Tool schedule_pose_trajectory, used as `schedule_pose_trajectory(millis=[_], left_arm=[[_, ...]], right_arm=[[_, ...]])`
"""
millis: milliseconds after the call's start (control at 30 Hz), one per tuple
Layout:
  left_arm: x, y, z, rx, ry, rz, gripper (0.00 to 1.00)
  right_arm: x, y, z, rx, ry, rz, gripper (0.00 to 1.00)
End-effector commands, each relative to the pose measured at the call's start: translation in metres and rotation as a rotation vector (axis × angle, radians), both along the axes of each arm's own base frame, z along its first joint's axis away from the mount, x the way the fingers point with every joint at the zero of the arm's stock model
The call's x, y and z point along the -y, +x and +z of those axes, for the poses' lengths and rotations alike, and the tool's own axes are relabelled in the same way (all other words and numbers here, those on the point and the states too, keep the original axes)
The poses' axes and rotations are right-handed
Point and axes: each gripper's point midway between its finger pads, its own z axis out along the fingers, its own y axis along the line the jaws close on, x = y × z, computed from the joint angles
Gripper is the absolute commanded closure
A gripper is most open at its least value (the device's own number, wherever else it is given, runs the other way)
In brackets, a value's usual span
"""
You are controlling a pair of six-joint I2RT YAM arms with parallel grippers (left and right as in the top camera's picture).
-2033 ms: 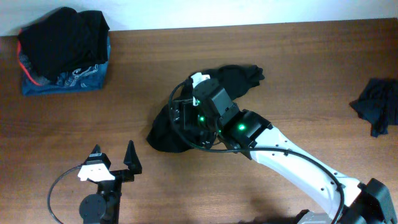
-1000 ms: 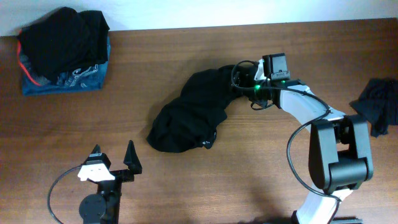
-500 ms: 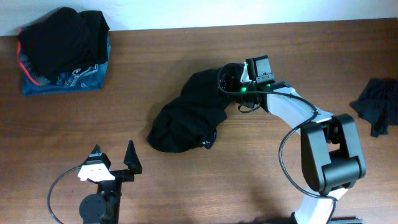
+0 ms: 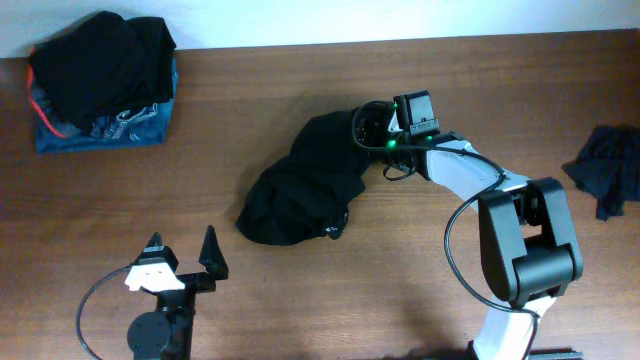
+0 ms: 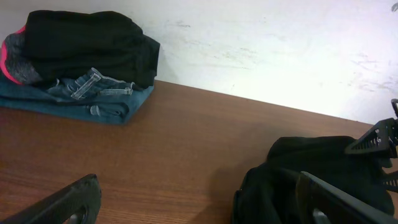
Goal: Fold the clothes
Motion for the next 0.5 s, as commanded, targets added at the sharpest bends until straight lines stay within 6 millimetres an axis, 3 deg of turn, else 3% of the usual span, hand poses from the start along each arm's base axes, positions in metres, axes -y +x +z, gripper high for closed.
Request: schedule_pose_trajectory(millis=[0,67,133,333,467], left_arm=[[-0.002,0.000,-0.003,-0.003,0.010,0.007,0.01],[-0.002,0.000,-0.003,-0.003,0.010,0.007,0.01],[-0.002,0.000,-0.003,-0.003,0.010,0.007,0.01],[-0.002,0.000,-0.003,-0.003,0.010,0.007,0.01],[-0.002,0.000,-0.003,-0.003,0.010,0.007,0.01]], right_arm=[[0.000,0.006,-0.007,0.002,-0.006,-0.010,0.05],[-0.002,0.008,-0.009,0.007,0.001,-0.006,0.20],[-0.002,0.010,-0.012,0.010,0.002,-0.006,0.50],[-0.002,0.011,-0.011,0.015,0.002,-0.007,0.86],[0.002,0.011,0.006,0.049,-0.009,0.006,0.92]])
